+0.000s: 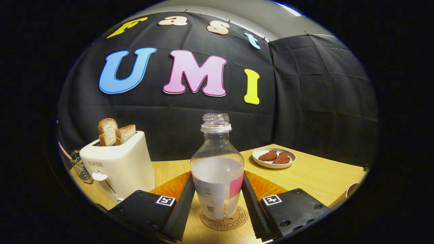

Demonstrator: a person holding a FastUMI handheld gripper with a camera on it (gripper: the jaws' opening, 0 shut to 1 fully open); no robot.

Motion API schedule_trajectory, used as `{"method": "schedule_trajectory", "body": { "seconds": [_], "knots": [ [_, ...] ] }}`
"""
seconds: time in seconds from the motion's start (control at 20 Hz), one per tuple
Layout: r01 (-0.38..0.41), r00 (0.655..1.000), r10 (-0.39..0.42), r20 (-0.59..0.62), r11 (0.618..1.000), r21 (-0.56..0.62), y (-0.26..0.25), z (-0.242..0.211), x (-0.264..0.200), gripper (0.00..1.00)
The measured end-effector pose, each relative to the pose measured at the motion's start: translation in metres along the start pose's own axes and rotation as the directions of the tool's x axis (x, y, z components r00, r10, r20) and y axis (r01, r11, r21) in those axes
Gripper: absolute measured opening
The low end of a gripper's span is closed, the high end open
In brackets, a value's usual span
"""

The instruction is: Take the bottle from table, then pour the juice into the cup, finally place the bottle on the coaster

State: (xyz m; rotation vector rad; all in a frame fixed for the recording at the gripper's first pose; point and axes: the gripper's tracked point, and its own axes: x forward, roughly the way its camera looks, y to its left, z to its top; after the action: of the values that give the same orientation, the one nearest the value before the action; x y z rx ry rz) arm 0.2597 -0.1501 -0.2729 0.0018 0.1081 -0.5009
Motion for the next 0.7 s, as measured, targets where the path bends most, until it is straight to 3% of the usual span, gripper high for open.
{"method": "schedule_trajectory", "body": {
  "seconds": [0.6,0.7],
  "knots": [
    [0.035,0.999,-0.034,-0.026,0.999,0.035,-0.012,-0.016,0.004,0.79],
    [0.047,0.999,-0.046,-0.03,0.998,0.041,-0.016,-0.015,0.003,0.86]
  ]
}}
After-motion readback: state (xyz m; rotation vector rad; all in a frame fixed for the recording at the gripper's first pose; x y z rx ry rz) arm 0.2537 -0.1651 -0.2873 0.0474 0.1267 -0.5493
